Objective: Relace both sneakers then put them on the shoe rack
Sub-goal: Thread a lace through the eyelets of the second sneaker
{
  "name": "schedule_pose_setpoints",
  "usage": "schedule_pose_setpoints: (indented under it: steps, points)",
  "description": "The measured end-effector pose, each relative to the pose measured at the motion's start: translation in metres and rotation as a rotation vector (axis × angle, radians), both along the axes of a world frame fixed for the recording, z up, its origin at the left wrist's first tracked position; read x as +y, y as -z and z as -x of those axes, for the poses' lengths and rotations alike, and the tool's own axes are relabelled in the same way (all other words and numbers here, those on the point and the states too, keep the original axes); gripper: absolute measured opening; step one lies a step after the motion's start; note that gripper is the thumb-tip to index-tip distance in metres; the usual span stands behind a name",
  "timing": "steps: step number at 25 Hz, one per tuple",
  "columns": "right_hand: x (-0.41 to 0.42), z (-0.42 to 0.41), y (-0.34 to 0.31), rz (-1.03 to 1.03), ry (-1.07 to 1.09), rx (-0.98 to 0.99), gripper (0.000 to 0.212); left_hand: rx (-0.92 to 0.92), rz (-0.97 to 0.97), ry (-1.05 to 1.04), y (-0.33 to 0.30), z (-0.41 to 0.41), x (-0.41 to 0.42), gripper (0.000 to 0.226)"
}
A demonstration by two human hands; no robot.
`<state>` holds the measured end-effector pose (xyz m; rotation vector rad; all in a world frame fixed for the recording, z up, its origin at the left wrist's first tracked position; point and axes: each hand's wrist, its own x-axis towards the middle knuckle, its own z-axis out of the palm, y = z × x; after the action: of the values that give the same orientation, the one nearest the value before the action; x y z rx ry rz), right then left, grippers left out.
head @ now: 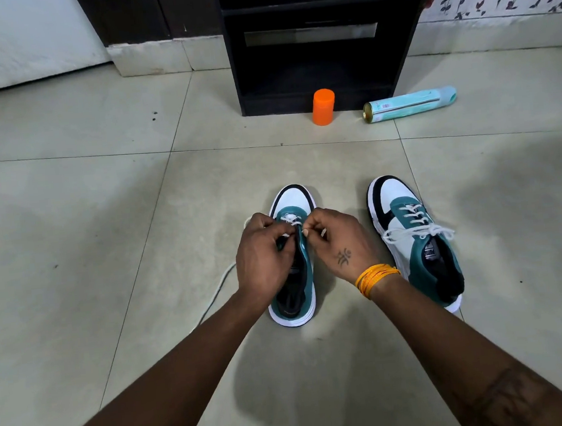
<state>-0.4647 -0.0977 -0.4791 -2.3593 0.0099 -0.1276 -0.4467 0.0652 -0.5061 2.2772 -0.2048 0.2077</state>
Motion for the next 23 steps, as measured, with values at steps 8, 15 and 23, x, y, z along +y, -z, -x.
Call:
schedule_pose_setpoints:
  steps: [8, 15, 23]
  points:
    - [-0.029, 0.007, 0.01, 0.575, 0.219, 0.198, 0.018, -0.043, 0.253, -0.14, 0.003, 0.044, 0.008, 0.022]
    - [0.001, 0.006, 0.005, 0.541, -0.07, 0.025, 0.015, -0.031, 0.236, -0.161, 0.005, 0.05, 0.01, 0.019]
    - [0.001, 0.012, -0.003, 0.739, -0.035, 0.26, 0.031, -0.056, 0.178, -0.122, 0.01, 0.049, 0.012, 0.016]
